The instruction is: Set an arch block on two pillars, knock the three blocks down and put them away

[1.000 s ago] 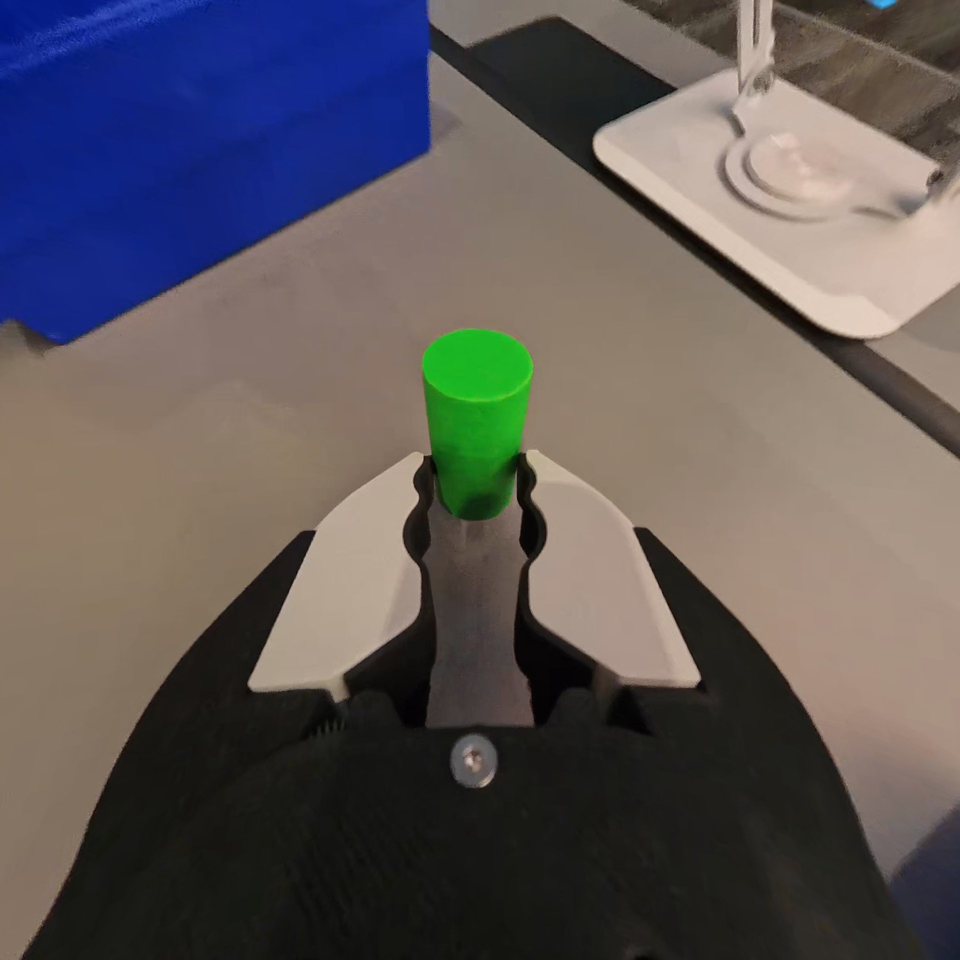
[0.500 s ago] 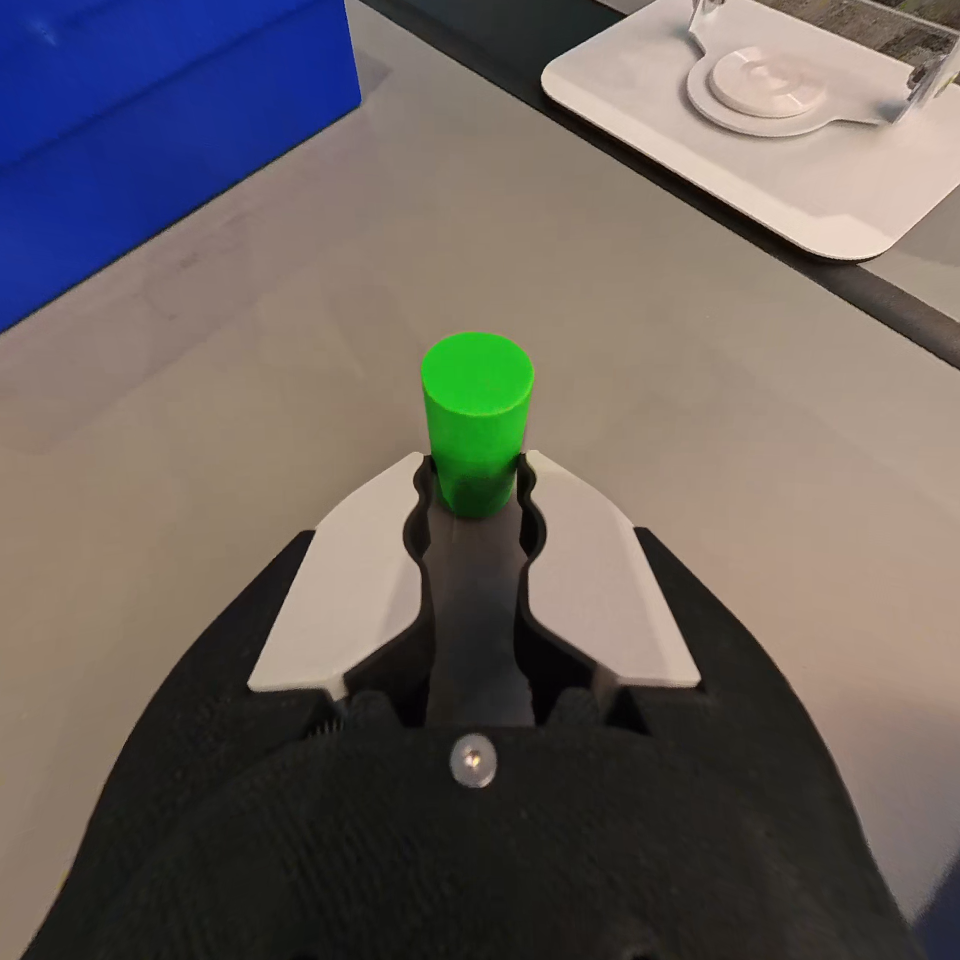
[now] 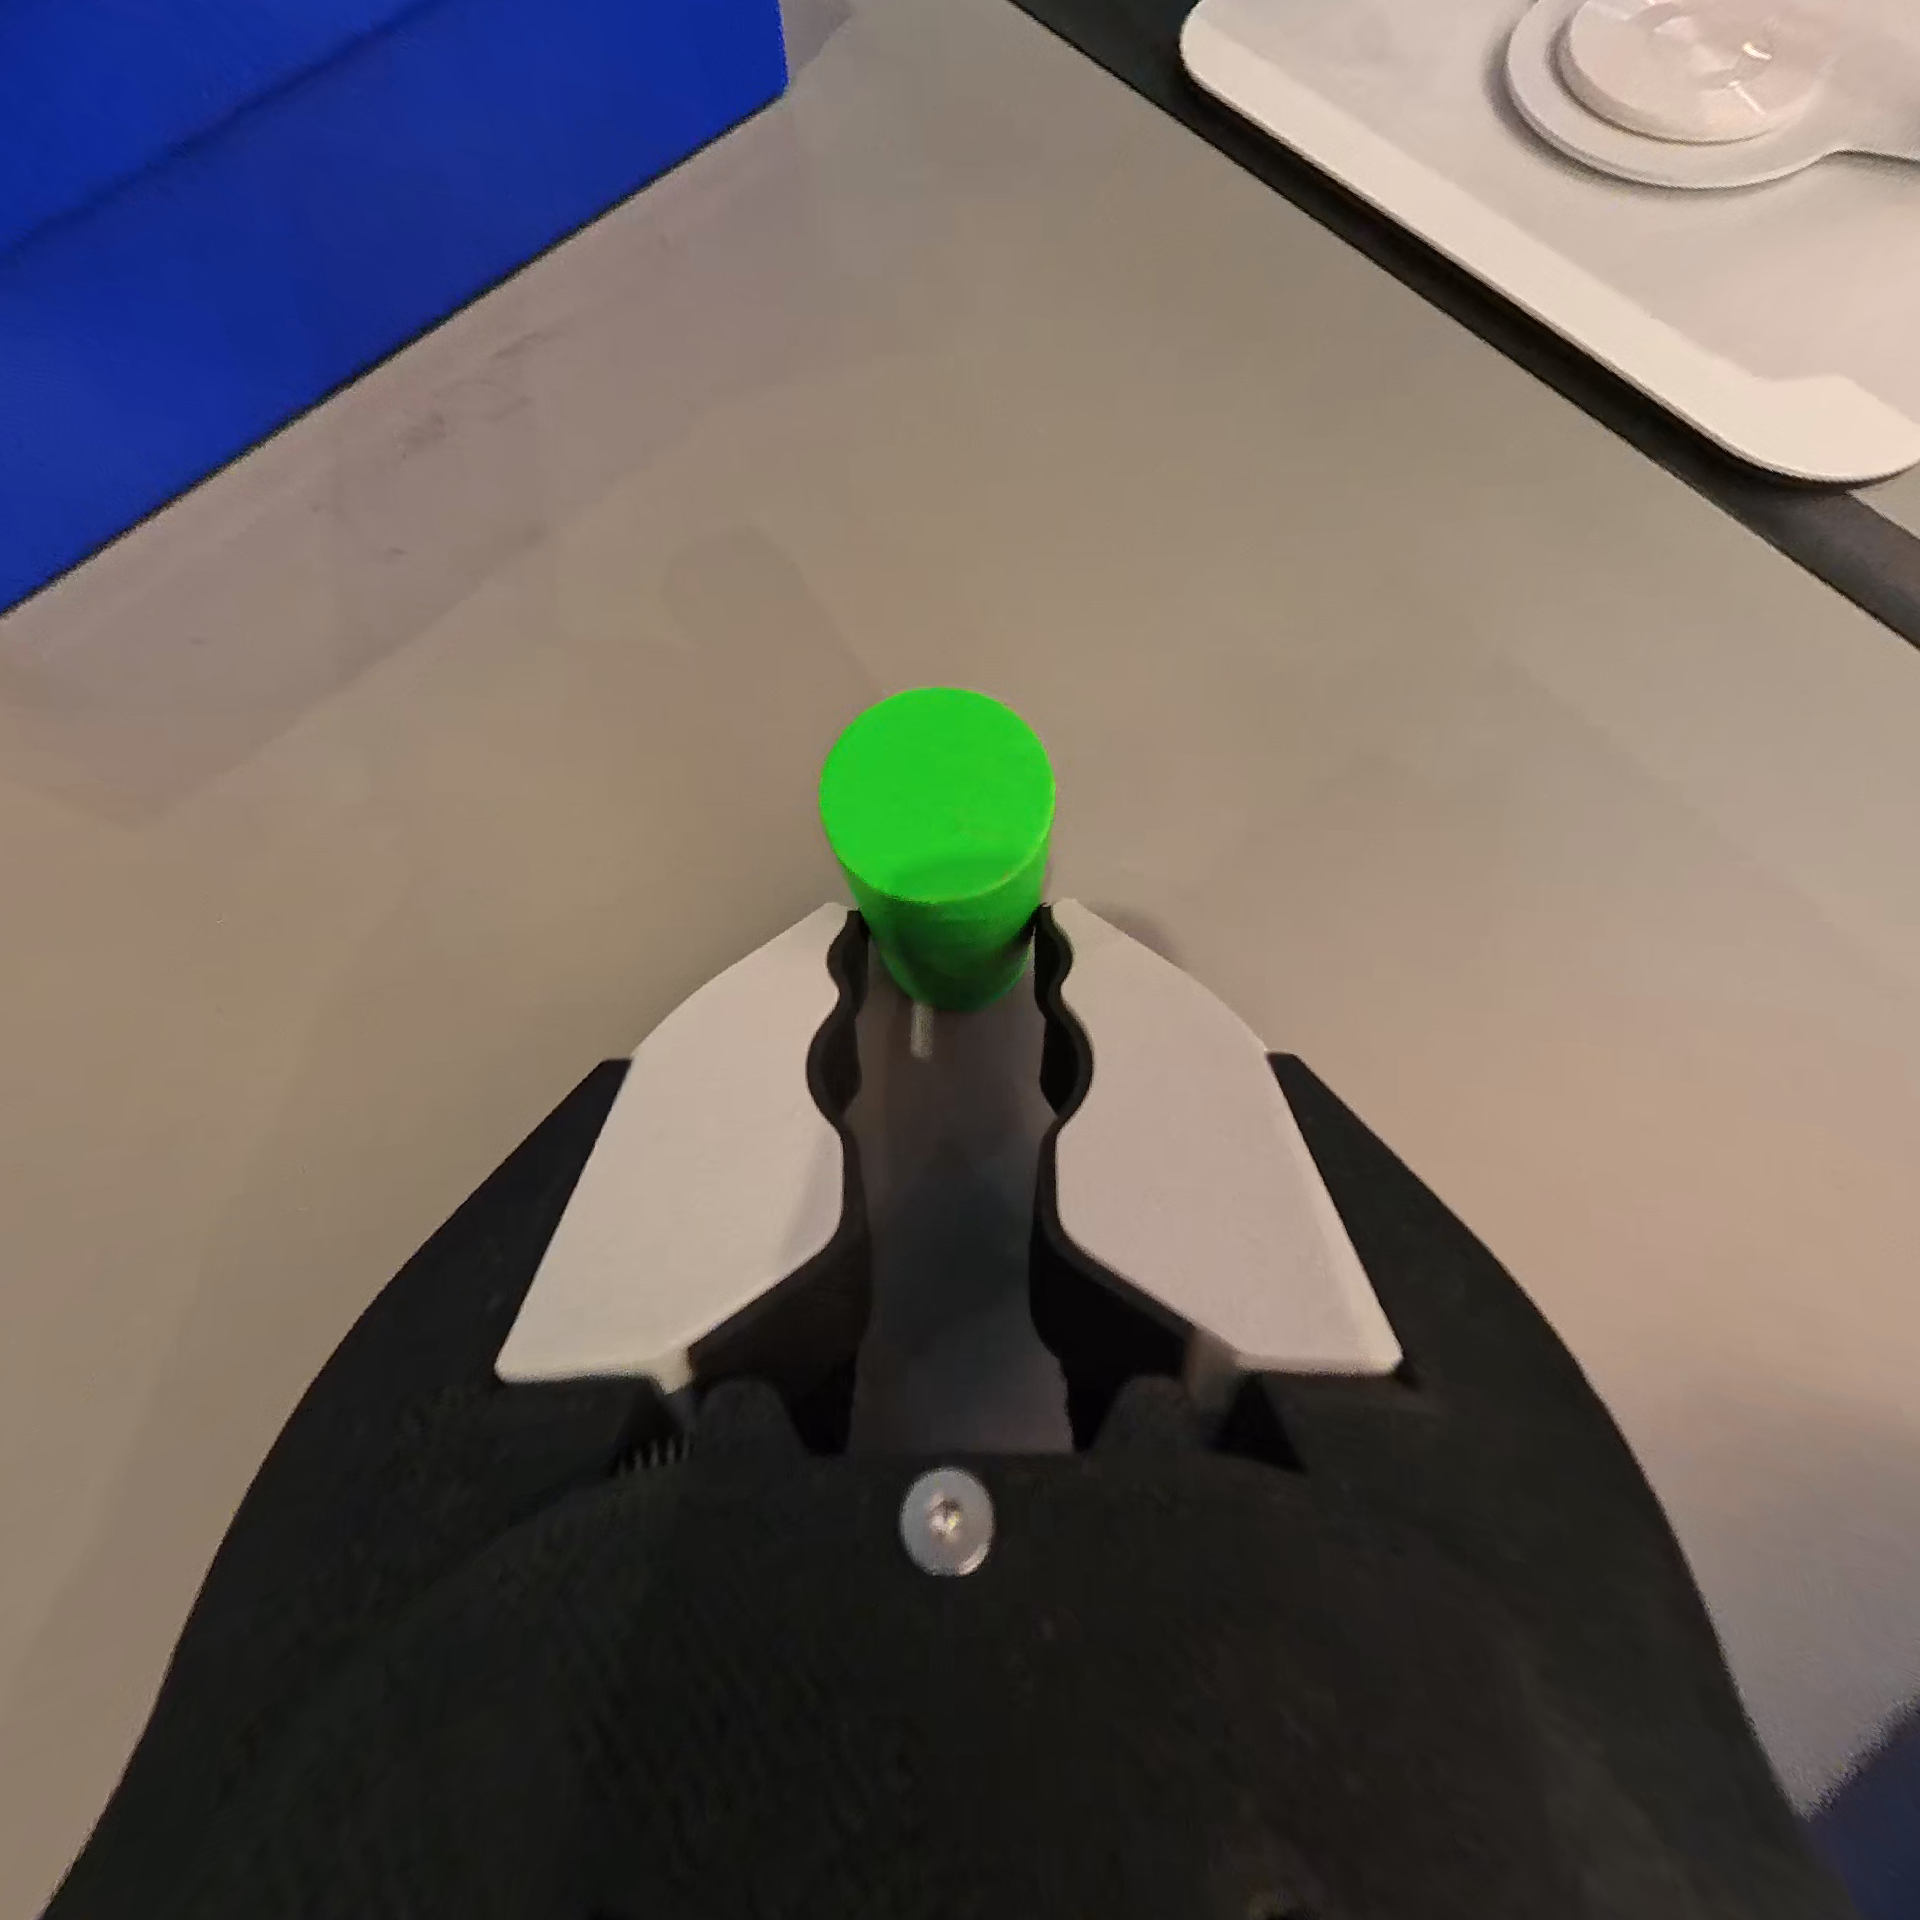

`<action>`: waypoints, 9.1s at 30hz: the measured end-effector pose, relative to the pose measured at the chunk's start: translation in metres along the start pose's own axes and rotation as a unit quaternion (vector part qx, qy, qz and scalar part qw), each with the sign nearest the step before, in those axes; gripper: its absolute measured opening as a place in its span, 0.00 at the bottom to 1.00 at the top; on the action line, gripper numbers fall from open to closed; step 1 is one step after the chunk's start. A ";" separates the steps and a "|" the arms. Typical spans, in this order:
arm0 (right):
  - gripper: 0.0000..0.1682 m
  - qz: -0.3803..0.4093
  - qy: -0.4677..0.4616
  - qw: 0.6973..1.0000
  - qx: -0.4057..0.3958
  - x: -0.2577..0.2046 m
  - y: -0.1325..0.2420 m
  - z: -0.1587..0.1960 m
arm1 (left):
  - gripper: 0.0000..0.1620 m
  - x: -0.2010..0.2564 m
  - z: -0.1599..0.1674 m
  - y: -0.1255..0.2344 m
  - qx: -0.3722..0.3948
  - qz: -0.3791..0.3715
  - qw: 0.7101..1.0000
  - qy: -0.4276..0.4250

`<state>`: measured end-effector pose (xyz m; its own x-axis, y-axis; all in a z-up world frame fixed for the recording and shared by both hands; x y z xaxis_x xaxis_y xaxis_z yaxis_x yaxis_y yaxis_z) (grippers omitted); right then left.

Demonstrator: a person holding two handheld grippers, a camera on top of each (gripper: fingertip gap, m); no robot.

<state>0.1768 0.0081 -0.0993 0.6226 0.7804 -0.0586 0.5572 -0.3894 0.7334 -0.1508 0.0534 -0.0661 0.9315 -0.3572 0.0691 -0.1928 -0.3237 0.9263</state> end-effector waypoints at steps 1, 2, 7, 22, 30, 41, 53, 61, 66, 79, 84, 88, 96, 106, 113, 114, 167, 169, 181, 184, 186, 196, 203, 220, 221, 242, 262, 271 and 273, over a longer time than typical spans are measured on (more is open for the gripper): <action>0.19 -0.003 0.003 1.000 -0.003 -0.001 0.000 0.000 | 0.29 -0.002 0.001 0.002 -0.002 -0.009 1.000 0.002; 0.19 -0.006 0.007 1.000 -0.004 -0.002 0.000 -0.001 | 0.29 -0.004 0.002 0.004 -0.003 -0.016 1.000 0.003; 0.20 -0.001 0.010 1.000 -0.010 -0.004 -0.002 -0.002 | 0.35 0.004 0.000 -0.002 -0.006 0.023 1.000 0.019; 0.34 0.050 0.034 0.998 0.005 -0.006 0.008 -0.011 | 0.22 -0.001 0.009 -0.017 -0.093 -0.082 0.991 -0.048; 0.50 0.058 0.034 0.996 0.060 -0.008 0.031 -0.027 | 0.21 -0.014 0.007 0.032 -0.016 -0.021 0.999 -0.023; 0.49 -0.064 0.030 0.964 0.257 -0.047 0.116 -0.070 | 0.21 0.093 -0.004 0.151 0.223 0.247 0.929 -0.159; 0.19 -0.295 0.005 0.890 0.347 -0.097 0.142 -0.080 | 0.21 0.217 0.016 0.149 0.214 0.340 0.857 -0.323; 0.19 0.028 0.001 0.991 0.134 -0.018 0.136 -0.053 | 0.50 0.142 0.001 0.146 0.212 0.130 0.933 -0.261; 0.19 0.053 -0.083 0.995 -0.028 0.017 0.087 -0.008 | 0.39 0.092 0.002 0.164 0.252 0.141 0.939 -0.186; 0.20 0.116 -0.074 0.981 -0.135 0.028 0.053 0.018 | 0.36 -0.012 0.026 0.111 0.078 -0.030 0.995 -0.052; 0.22 0.116 -0.076 0.981 -0.138 0.027 0.053 0.017 | 0.41 -0.014 0.032 0.068 -0.026 0.005 1.000 0.003; 0.29 0.136 -0.062 0.980 -0.134 0.024 0.058 0.010 | 0.43 -0.017 0.033 0.045 -0.073 -0.049 0.996 0.027; 0.32 0.158 -0.027 0.981 -0.110 0.011 0.077 -0.006 | 0.42 -0.020 0.041 0.022 -0.146 -0.105 0.983 0.042; 0.32 0.163 -0.009 0.982 -0.098 0.012 0.085 -0.011 | 0.35 -0.035 0.060 0.021 -0.199 -0.078 0.974 0.074; 0.32 0.165 0.004 0.980 -0.107 0.011 0.083 -0.010 | 0.21 -0.035 0.062 0.021 -0.211 -0.078 0.974 0.034; 0.32 0.166 0.007 0.980 -0.108 0.012 0.084 -0.010 | 0.21 -0.034 0.062 0.021 -0.211 -0.077 0.974 0.022; 0.21 -0.147 0.236 0.960 0.042 -0.086 0.118 -0.045 | 0.31 0.231 0.056 0.128 0.052 0.113 0.895 -0.429; 0.21 -0.128 0.176 0.972 0.085 -0.053 0.126 -0.049 | 0.33 0.220 0.050 0.141 0.087 0.116 0.900 -0.411; 0.21 -0.074 0.149 0.986 -0.020 0.020 0.083 -0.030 | 0.28 0.195 0.049 0.164 0.129 0.118 0.901 -0.398; 0.21 -0.064 0.161 0.984 -0.028 0.023 0.082 -0.031 | 0.28 0.197 0.047 0.158 0.124 0.114 0.899 -0.404; 0.21 -0.061 0.159 0.985 -0.011 0.024 0.088 -0.034 | 0.27 0.203 0.041 0.150 0.129 0.136 0.901 -0.390; 0.21 -0.033 0.103 0.979 0.172 0.039 0.166 -0.037 | 0.29 0.243 0.008 0.016 0.162 0.114 0.954 -0.224; 0.21 -0.044 0.097 0.974 0.202 0.047 0.185 -0.034 | 0.29 0.246 -0.010 -0.030 0.181 0.045 0.953 -0.239; 0.21 -0.039 0.105 0.976 0.188 0.051 0.186 -0.031 | 0.20 0.247 -0.015 -0.068 0.142 0.044 0.955 -0.256; 0.21 -0.039 0.104 0.976 0.185 0.052 0.185 -0.030 | 0.20 0.247 -0.015 -0.068 0.144 0.044 0.955 -0.256; 0.21 -0.071 0.104 0.988 0.087 0.049 0.131 -0.020 | 0.43 0.251 -0.026 -0.047 0.186 0.089 0.945 -0.254; 0.21 -0.110 0.128 0.985 0.017 0.033 0.075 -0.037 | 0.43 0.245 -0.001 -0.026 0.179 0.121 0.939 -0.269; 0.21 -0.107 0.123 0.986 -0.028 0.038 0.069 -0.025 | 0.43 0.244 -0.002 -0.032 0.165 0.125 0.941 -0.269; 0.21 -0.100 0.132 0.985 -0.039 0.038 0.067 -0.025 | 0.43 0.244 -0.002 -0.035 0.159 0.125 0.941 -0.271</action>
<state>0.2240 0.0237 -0.0356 0.3340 0.9419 -0.0369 0.6035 -0.1836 0.7759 0.0838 -0.0213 -0.0808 0.5675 -0.8233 -0.0089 -0.5482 -0.3858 0.7421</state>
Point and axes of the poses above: each gripper's, where its closed fingertips meet, y back along the fingers, z out of its underside, x = y × z across the jaws, the point moved 7 cm from there along y, back along the fingers, and after that the axes turned 8 degrees about -x, right-handed, at the moved point
